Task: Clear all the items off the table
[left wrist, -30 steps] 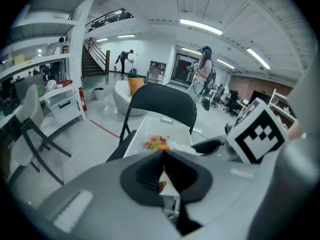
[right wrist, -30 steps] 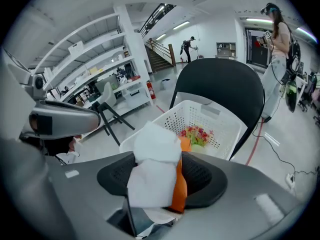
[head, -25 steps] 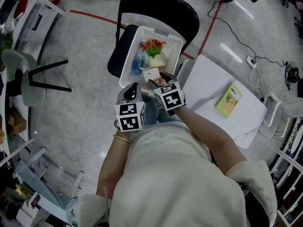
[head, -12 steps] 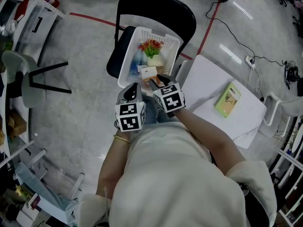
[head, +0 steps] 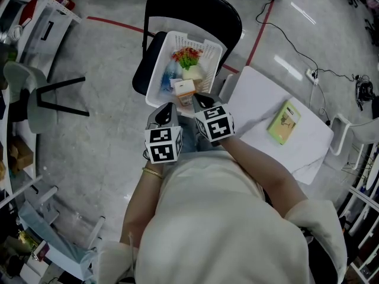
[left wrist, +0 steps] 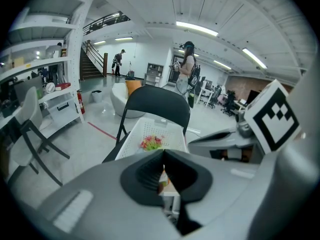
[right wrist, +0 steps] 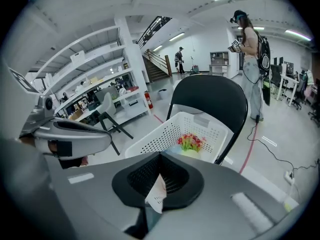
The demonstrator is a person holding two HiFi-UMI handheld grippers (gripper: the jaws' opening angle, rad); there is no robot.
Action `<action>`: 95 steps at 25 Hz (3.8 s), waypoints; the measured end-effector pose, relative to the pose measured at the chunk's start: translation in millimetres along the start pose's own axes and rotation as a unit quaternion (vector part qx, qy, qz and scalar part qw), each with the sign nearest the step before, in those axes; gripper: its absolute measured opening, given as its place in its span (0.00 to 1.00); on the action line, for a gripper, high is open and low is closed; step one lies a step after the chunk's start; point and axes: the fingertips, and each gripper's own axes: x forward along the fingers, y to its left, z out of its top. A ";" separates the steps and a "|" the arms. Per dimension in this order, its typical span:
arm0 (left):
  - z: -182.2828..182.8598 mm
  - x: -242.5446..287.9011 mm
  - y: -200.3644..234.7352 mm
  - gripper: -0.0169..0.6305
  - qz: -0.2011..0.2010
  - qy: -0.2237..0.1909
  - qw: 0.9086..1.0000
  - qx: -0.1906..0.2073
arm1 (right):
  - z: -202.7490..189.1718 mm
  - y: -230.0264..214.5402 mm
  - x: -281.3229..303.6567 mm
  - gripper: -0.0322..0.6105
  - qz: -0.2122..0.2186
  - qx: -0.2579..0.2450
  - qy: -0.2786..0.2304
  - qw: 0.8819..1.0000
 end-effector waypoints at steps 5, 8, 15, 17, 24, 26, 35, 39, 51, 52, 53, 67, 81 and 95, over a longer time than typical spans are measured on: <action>-2.4 -5.2 -11.9 0.04 -0.015 -0.004 1.000 0.011 | -2.4 3.0 -11.3 0.04 0.006 0.001 -0.008 1.000; -0.8 -10.5 -17.6 0.04 -0.020 -0.016 1.000 -0.003 | -4.4 4.9 -18.1 0.04 0.011 -0.001 -0.013 1.000; -7.9 -25.6 -31.4 0.04 -0.009 -0.024 1.000 0.001 | -13.1 8.5 -39.4 0.04 0.025 0.001 -0.024 0.999; -11.0 -30.2 -37.6 0.04 -0.007 -0.028 1.000 -0.002 | -16.4 9.8 -47.6 0.04 0.034 0.005 -0.029 0.999; -24.9 -48.0 -62.2 0.04 0.006 -0.049 0.999 -0.022 | -36.2 11.2 -75.1 0.04 0.053 -0.012 -0.041 0.998; -31.9 -54.0 -69.8 0.04 0.009 -0.053 0.998 -0.031 | -43.6 12.4 -83.4 0.04 0.061 -0.015 -0.044 0.997; -58.1 -72.4 -103.6 0.04 0.021 -0.062 0.997 -0.045 | -72.0 10.2 -116.3 0.04 0.084 -0.026 -0.048 0.995; -64.6 -78.4 -116.3 0.04 0.024 -0.061 0.997 -0.045 | -80.9 9.5 -129.7 0.04 0.086 -0.036 -0.051 0.994; -72.2 -88.3 -142.2 0.04 -0.008 -0.039 0.999 -0.033 | -111.1 9.5 -162.9 0.04 0.077 -0.006 -0.039 0.996; -71.6 -89.6 -144.1 0.04 -0.013 -0.038 0.999 -0.030 | -113.5 9.8 -165.0 0.04 0.075 0.001 -0.039 0.996; -71.3 -91.3 -145.8 0.04 -0.018 -0.038 0.999 -0.025 | -115.7 10.5 -167.3 0.04 0.073 0.007 -0.041 0.997; -101.8 -131.9 -156.3 0.04 -0.094 -0.023 0.994 0.046 | -153.8 35.2 -200.2 0.04 -0.006 0.088 -0.075 0.993; -146.4 -155.3 -192.0 0.04 -0.177 0.009 0.979 0.101 | -226.3 38.3 -258.6 0.04 -0.093 0.180 -0.102 0.974; -138.8 -136.9 -253.1 0.04 -0.209 0.014 0.966 0.151 | -245.3 -24.7 -296.2 0.04 -0.139 0.241 -0.138 0.951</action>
